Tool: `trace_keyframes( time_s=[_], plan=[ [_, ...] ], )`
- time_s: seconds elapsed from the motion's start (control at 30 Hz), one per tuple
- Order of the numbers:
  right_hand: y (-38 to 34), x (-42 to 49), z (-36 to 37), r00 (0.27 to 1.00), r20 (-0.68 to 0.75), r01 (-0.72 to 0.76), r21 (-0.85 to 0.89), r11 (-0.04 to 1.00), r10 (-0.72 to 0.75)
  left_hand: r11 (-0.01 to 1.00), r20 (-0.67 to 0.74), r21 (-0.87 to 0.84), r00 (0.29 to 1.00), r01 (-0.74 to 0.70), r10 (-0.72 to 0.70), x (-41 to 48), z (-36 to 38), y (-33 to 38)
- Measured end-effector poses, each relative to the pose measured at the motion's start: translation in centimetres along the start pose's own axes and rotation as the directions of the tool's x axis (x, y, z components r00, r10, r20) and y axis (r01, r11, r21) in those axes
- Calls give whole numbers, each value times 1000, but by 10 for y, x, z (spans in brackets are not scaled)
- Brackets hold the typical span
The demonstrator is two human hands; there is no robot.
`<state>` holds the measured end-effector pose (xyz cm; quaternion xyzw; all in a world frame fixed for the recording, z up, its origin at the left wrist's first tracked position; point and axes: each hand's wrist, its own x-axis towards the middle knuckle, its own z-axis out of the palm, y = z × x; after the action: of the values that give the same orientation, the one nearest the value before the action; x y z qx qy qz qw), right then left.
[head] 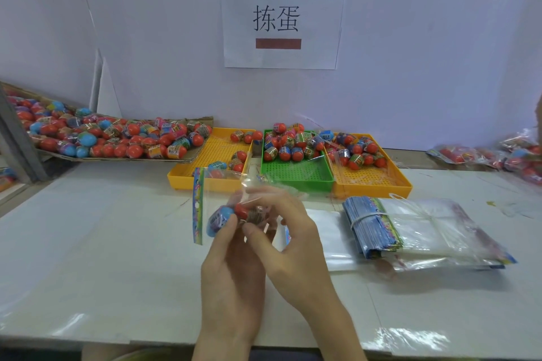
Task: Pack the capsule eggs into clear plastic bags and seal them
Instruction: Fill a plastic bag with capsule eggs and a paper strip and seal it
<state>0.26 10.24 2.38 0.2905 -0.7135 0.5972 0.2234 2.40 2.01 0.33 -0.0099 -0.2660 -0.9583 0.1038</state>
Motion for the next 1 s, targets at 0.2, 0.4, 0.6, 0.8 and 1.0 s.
trace_keyframes(
  time_s=[0.2, 0.4, 0.6, 0.8, 1.0],
  plan=[
    [5, -4, 2, 993, 38, -110, -99, 989, 114, 999, -60, 7, 997, -42, 42, 1, -1, 0],
    [13, -6, 10, 978, 146, -122, -185, 975, 150, 990, -133, -126, 990, -62, 45, 2, -6, 5],
    [12, -4, 9, 991, 91, -84, -129, 988, 96, 992, -162, -87, 984, -91, 76, 2, -5, 4],
    [12, -7, 12, 944, 255, -145, -243, 959, 207, 995, -191, -94, 981, 18, -36, 4, -9, 4],
    [14, -9, 14, 956, 212, -155, -218, 964, 201, 983, -162, -180, 985, 22, -52, 3, -12, 6]
  ],
)
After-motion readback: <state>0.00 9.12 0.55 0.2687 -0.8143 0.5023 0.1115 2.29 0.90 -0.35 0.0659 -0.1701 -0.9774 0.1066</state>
